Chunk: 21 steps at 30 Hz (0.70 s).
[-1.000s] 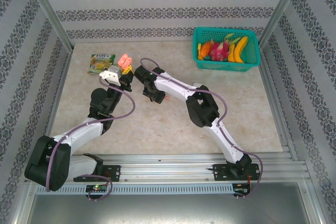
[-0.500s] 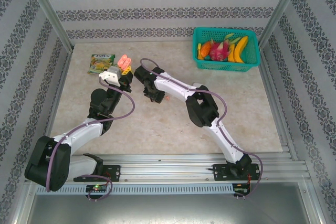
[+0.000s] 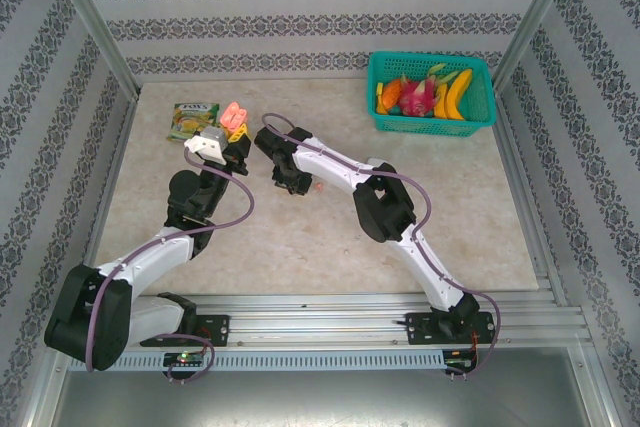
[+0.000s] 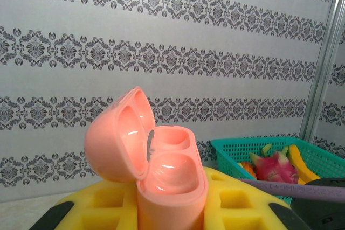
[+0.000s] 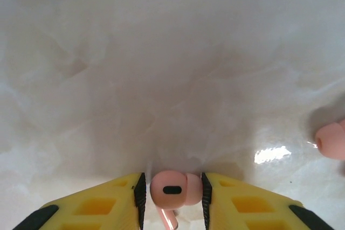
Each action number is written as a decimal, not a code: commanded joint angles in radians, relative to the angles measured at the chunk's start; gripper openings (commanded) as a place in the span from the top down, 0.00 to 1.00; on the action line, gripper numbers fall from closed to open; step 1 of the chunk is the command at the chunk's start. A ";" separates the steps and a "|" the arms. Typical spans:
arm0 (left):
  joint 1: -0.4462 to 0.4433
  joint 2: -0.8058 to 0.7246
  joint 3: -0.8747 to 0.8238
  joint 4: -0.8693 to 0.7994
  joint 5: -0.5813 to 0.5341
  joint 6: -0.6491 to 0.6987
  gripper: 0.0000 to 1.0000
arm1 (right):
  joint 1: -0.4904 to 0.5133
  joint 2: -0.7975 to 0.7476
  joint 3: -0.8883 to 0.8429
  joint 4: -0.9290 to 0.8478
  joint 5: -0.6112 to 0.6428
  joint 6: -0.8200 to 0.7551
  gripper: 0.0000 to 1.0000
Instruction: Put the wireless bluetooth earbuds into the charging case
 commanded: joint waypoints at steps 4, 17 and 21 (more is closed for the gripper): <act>0.012 -0.031 -0.008 0.025 0.017 -0.026 1.00 | -0.007 0.018 0.028 -0.035 -0.009 -0.119 0.65; 0.012 -0.037 0.000 0.012 0.025 -0.034 1.00 | -0.015 0.012 0.030 -0.081 0.034 -0.199 0.65; 0.012 -0.037 0.002 0.005 0.030 -0.034 1.00 | -0.023 0.016 0.037 -0.066 0.027 -0.208 0.62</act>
